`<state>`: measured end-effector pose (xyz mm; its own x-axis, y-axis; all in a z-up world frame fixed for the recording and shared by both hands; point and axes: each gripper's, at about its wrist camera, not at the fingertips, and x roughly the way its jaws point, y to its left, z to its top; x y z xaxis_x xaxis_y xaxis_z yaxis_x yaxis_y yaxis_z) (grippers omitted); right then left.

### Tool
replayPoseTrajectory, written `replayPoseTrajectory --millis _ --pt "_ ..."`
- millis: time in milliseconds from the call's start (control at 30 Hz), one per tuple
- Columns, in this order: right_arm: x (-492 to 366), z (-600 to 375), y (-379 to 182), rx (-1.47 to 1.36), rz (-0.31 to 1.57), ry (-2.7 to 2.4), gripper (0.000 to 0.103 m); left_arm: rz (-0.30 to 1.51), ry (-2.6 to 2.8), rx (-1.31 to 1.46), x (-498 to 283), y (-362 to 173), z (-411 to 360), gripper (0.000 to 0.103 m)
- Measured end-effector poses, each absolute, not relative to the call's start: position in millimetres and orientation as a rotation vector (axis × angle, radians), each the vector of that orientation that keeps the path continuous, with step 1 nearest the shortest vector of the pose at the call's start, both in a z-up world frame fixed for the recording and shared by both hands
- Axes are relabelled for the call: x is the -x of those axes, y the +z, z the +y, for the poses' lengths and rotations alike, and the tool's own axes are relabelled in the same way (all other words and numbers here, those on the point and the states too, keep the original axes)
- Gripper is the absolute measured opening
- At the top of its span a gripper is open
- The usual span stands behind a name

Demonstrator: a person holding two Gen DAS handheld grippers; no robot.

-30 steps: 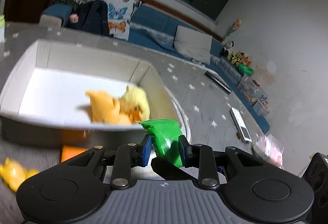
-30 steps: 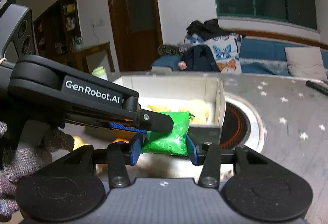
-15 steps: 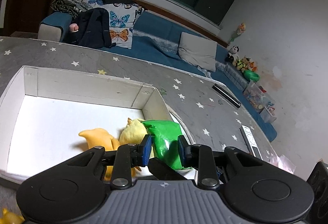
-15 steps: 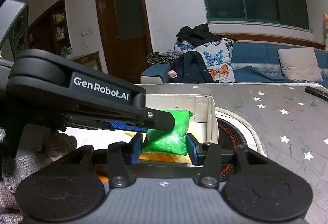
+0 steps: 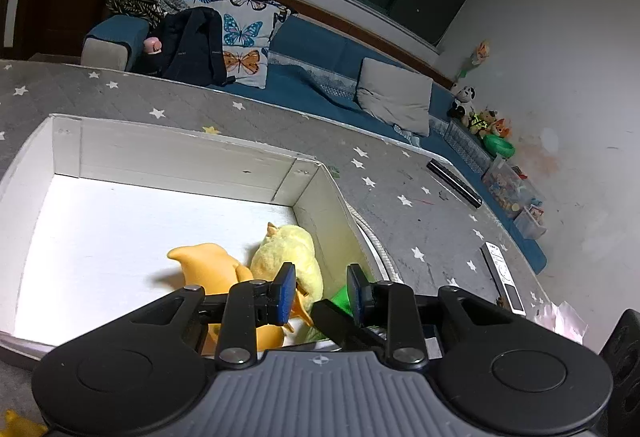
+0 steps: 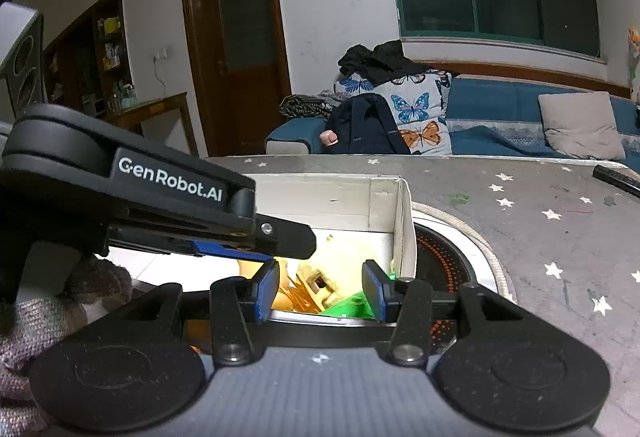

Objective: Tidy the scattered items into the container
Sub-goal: 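Move the right gripper toward the orange sponge block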

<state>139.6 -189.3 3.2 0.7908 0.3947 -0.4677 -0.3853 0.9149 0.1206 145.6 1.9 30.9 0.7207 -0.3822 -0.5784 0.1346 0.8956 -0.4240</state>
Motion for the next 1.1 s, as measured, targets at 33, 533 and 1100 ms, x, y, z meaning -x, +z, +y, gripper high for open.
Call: replayPoseTrajectory --millis 33,533,1100 --pt "-137 -189 4 -0.018 0.505 0.419 0.046 0.709 -0.291 0.368 -143 32 3 0.030" --pt "-91 -183 9 0.007 0.518 0.468 0.053 0.694 -0.245 0.325 -96 38 31 0.030" --pt "-66 -148 -8 0.042 0.599 0.596 0.062 0.754 -0.164 0.370 -58 13 76 0.030"
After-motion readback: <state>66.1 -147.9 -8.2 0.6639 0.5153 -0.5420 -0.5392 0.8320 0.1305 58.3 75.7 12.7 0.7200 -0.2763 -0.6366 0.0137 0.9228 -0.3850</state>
